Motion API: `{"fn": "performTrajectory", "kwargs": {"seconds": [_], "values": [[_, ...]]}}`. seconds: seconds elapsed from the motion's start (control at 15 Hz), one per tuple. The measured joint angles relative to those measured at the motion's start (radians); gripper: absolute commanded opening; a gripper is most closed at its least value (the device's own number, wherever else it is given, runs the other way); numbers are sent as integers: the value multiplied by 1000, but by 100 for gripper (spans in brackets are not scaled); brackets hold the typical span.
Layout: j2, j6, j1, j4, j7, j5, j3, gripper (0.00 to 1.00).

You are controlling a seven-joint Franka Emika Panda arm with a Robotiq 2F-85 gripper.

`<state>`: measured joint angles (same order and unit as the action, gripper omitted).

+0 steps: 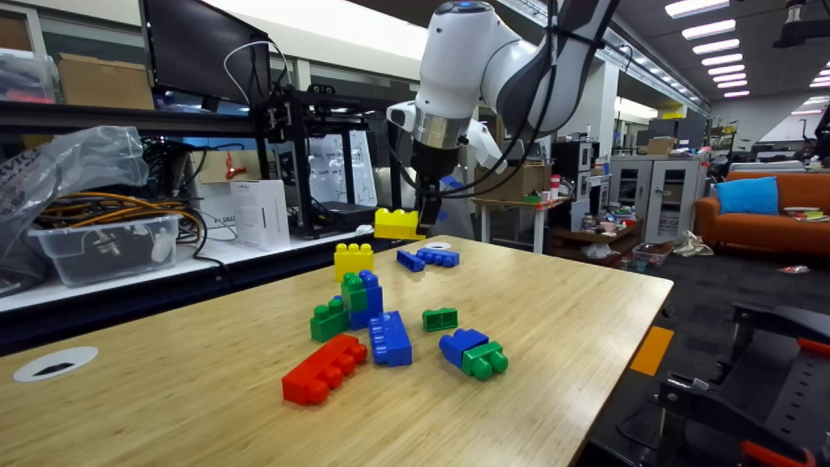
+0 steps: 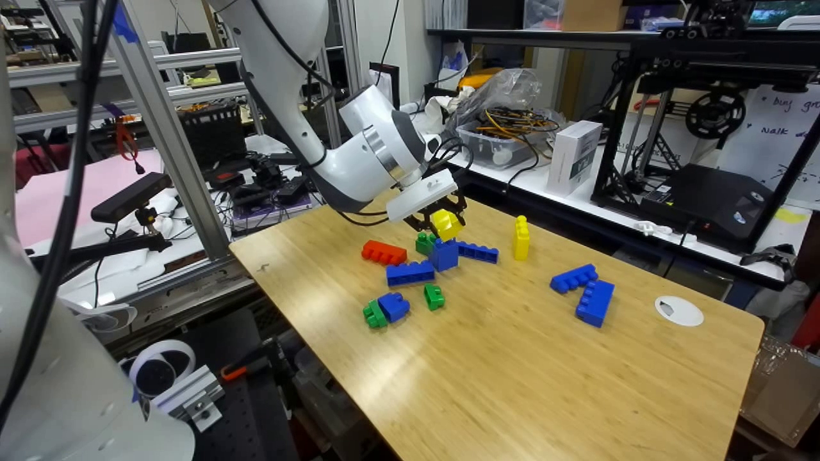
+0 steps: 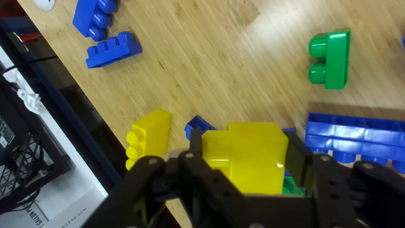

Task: Pick up the yellow block on the right and place it on top of the stacked blocks

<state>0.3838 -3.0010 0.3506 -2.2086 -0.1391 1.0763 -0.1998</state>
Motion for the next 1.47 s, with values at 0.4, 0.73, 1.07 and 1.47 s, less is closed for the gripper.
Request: {"fn": "performTrajectory", "kwargs": {"seconds": [0.4,0.73,1.07,1.47], "values": [[0,0,0,0,0,-1,0,38],[-44,-17,65,46,-48,106,-2,38],[-71,-18,159,96,-203,343,-5,38],[-60,-16,175,115,-438,664,-10,38]]}}
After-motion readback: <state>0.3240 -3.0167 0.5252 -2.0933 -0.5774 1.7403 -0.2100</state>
